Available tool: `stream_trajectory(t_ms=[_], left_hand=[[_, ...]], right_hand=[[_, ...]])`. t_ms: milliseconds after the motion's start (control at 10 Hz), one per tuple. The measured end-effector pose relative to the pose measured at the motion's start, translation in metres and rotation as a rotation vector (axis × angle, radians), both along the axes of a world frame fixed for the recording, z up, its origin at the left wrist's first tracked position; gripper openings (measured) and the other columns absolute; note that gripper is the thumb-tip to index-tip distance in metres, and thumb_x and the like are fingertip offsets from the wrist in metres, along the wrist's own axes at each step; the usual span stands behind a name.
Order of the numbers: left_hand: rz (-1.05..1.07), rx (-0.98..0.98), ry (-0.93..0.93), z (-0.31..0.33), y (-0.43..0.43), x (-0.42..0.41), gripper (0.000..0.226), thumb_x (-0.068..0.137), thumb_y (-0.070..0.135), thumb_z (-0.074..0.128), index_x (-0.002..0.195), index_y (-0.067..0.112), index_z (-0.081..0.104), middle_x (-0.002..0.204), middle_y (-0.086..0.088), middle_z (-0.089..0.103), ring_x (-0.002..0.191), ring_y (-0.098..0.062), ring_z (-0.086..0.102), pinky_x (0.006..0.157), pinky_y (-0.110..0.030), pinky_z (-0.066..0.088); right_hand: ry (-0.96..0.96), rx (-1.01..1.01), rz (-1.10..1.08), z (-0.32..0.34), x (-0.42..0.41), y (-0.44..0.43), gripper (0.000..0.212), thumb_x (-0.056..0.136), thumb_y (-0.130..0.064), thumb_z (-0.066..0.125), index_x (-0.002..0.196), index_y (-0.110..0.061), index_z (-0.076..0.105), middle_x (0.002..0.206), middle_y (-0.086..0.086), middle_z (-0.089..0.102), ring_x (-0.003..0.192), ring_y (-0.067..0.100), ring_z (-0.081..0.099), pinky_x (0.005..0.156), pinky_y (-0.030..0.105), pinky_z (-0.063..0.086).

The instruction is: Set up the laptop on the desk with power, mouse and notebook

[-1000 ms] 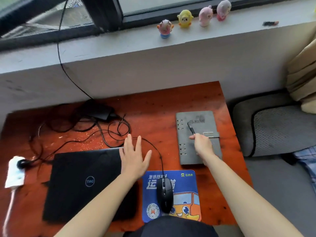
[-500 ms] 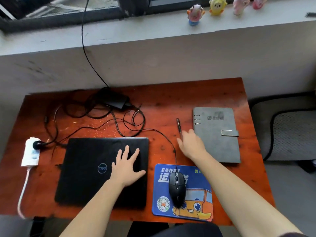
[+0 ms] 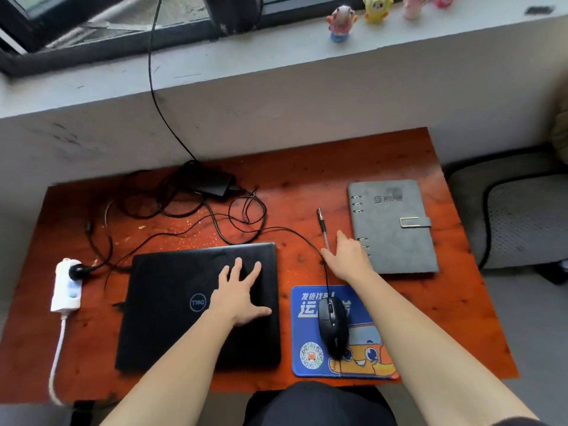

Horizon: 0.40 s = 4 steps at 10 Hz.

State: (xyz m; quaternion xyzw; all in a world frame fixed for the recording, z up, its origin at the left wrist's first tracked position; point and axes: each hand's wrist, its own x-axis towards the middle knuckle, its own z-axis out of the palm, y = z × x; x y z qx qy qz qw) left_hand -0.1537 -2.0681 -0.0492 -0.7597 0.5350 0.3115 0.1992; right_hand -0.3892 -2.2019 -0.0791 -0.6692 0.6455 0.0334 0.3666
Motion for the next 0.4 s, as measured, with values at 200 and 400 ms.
stream_trajectory(t_ms=[200,400], left_hand=[[-0.086,-0.028,0.032,0.008,-0.005,0.013,0.104,0.075,0.065,0.066,0.155,0.043,0.004,0.166,-0.004,-0.006,0.150,-0.035,-0.002,0.111,-0.057,0.037],[-0.156,-0.034,0.046,0.003,0.027,0.026,0.097,0.081,0.065,0.060,0.154,0.045,-0.001,0.164,0.002,-0.020,0.150,-0.036,-0.015,0.110,-0.073,0.021]], right_hand=[[-0.006,0.029,-0.097,0.032,-0.015,0.025,0.066,0.096,-0.039,0.057,0.152,-0.011,0.035,0.140,0.016,0.055,0.130,0.034,0.050,0.104,0.040,0.042],[-0.092,-0.172,-0.092,0.099,-0.014,0.040,0.063,0.096,-0.037,0.059,0.152,-0.015,0.037,0.147,0.016,0.048,0.135,0.031,0.044,0.111,0.038,0.035]])
